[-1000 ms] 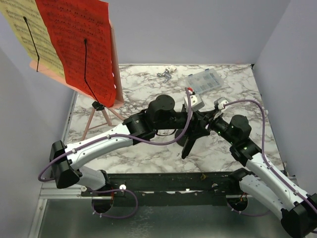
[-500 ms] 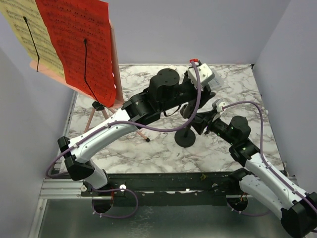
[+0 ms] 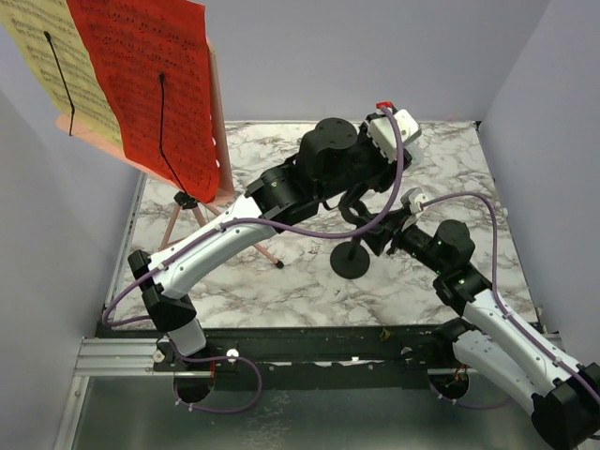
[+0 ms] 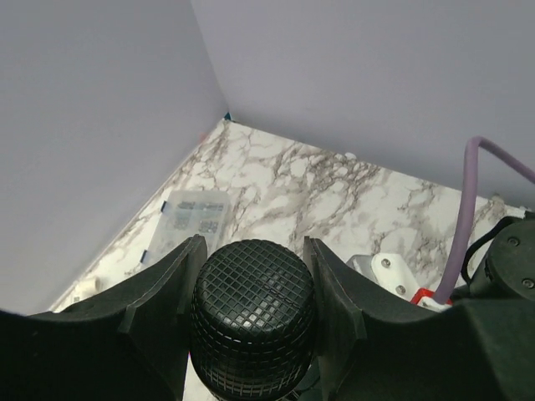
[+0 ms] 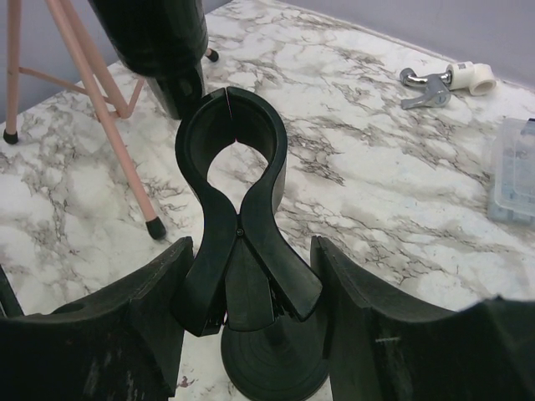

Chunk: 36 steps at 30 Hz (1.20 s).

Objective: Set up the instrument practice props

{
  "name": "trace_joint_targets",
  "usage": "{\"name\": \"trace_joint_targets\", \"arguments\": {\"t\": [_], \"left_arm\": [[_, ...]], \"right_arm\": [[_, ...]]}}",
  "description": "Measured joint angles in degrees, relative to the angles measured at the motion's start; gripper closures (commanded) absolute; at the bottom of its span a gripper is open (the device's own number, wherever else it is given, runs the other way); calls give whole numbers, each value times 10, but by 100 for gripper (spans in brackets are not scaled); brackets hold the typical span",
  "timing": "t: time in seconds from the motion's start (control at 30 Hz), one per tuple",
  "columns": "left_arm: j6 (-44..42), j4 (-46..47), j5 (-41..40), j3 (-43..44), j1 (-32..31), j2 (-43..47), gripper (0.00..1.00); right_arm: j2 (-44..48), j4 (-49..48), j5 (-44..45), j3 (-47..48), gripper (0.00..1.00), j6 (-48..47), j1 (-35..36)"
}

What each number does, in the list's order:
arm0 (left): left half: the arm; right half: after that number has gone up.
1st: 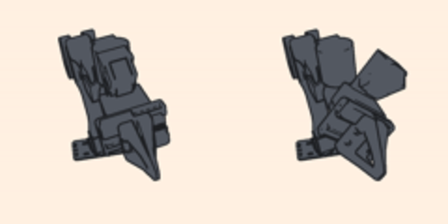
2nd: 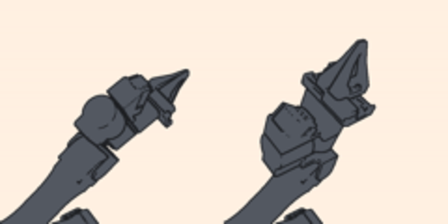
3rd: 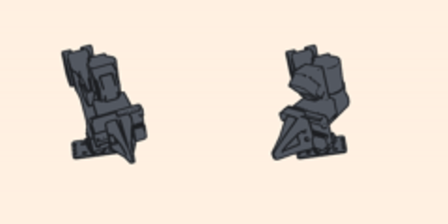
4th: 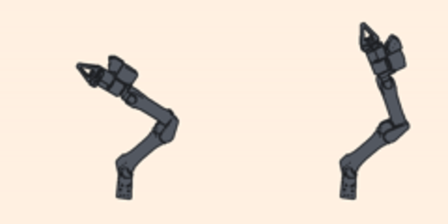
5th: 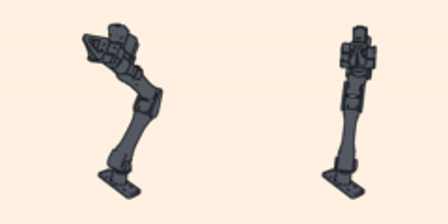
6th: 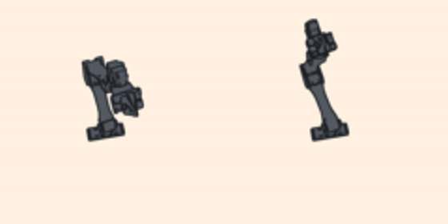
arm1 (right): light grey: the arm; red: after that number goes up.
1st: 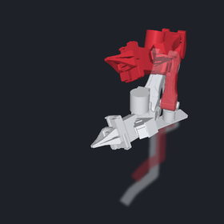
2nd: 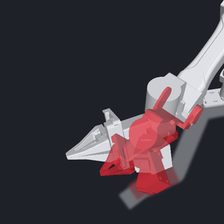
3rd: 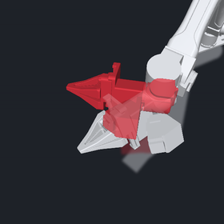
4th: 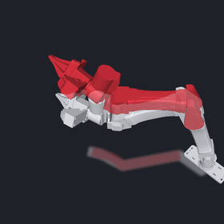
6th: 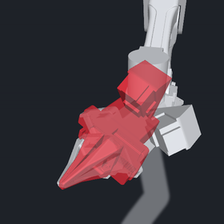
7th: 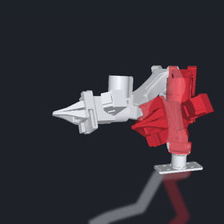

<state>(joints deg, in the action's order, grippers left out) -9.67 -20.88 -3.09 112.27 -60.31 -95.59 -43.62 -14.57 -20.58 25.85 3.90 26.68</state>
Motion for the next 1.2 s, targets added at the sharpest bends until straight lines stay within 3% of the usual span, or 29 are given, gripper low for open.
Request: {"name": "trace_joint_targets", "arguments": {"t": [0.03,0.1,0.2,0.4,0.47,0.63,0.77,0.87,0.93,1.0,1.03,1.07,1.2], "left_arm": [[1,0,0,9,0,0,100],[3,2,2,23,0,0,100],[5,6,6,31,0,1,100],[8,5,7,31,0,1,100],[9,5,7,31,0,1,100],[10,5,7,31,0,1,100],[11,5,7,29,0,1,100],[13,4,7,21,0,4,100],[16,4,10,15,0,5,100],[17,4,14,11,0,5,100],[17,4,16,9,0,5,100],[17,4,20,6,0,5,100],[17,2,27,4,0,5,100]], "right_arm": [[0,-1,-1,0,95,-1,0],[-3,-4,-6,0,72,-2,0],[-11,-13,-17,0,46,-6,0],[-44,-23,-35,12,13,-7,1],[-59,-22,-38,14,8,-9,2],[-77,-22,-45,17,7,-10,3],[-73,-24,-45,19,10,-10,3],[-62,-25,-45,19,21,-10,3],[-59,-25,-45,20,39,-12,3],[-59,-25,-46,21,70,-15,3],[-60,-25,-45,21,92,-19,3],[-60,-25,-45,21,100,-23,3],[-63,-23,-45,21,100,-26,3]]}}
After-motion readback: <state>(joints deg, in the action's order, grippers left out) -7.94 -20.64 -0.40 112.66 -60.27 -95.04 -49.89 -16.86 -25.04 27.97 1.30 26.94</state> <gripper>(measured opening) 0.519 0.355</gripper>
